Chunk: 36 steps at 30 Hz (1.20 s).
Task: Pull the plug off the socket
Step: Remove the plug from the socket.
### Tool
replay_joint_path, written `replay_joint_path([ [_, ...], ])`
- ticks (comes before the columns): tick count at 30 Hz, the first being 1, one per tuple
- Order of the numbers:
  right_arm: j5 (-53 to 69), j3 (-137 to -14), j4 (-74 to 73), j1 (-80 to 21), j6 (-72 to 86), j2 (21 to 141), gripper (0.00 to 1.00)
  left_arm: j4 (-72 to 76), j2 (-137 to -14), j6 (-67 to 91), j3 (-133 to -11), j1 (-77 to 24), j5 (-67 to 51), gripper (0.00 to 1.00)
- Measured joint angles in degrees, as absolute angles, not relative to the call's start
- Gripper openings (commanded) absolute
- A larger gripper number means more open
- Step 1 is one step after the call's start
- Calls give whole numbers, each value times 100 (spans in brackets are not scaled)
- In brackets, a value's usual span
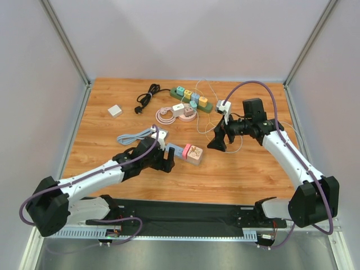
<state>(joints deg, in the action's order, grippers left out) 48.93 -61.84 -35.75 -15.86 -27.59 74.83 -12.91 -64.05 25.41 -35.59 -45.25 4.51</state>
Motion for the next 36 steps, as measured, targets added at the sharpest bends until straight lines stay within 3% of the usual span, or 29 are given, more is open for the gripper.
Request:
replay_joint_path([
  [13,4845,-6176,-3509,-1581,-2676,7491,100,-1092,-7953,2510,-4598,-4729,652,86],
  [36,4842,-6176,-3485,-1581,-2663,7577,100,-1114,-8768,2530,-5568,-4729,521,72],
])
